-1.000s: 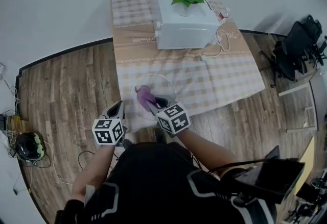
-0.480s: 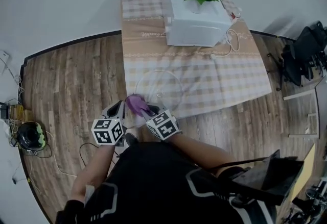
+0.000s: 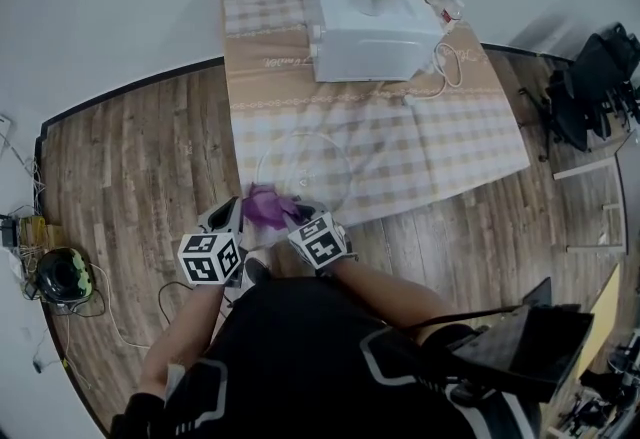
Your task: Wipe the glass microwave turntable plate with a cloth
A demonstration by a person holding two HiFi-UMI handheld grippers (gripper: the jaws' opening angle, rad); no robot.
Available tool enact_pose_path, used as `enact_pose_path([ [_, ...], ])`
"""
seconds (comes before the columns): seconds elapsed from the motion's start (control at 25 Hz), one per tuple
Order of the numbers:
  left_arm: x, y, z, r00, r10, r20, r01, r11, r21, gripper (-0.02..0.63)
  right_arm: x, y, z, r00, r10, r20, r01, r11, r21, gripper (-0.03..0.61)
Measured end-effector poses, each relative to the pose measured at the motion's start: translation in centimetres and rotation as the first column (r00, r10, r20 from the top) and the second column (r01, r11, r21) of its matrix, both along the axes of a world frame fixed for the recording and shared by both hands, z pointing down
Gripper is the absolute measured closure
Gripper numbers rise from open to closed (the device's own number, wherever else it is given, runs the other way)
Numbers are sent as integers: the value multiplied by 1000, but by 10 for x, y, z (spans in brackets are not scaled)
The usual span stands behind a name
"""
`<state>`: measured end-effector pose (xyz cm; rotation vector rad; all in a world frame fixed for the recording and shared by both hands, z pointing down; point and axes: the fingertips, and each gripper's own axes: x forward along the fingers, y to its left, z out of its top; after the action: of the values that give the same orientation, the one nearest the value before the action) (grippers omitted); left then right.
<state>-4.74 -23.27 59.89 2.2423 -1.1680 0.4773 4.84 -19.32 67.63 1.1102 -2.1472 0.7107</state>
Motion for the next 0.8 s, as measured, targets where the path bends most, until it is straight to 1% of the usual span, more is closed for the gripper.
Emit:
enact_pose_path([
  [0.12, 10, -2, -2, 1000, 22, -5, -22, 1000, 6, 612, 15, -5, 5, 999, 29, -16, -28, 1000, 11, 502],
  [0.32, 22, -3, -8, 999, 34, -31, -34, 999, 11, 611, 35, -5, 13, 999, 38, -38, -37, 999, 14, 502],
  [0.52, 33, -4, -7, 997, 62, -34, -62, 998, 9, 611, 54, -5, 15, 995, 90, -45, -91, 996, -9, 502],
  [0.8, 43, -9, -7, 995, 91, -33, -91, 996, 19, 612, 87, -5, 16, 984, 162, -69, -163, 986, -17, 502],
])
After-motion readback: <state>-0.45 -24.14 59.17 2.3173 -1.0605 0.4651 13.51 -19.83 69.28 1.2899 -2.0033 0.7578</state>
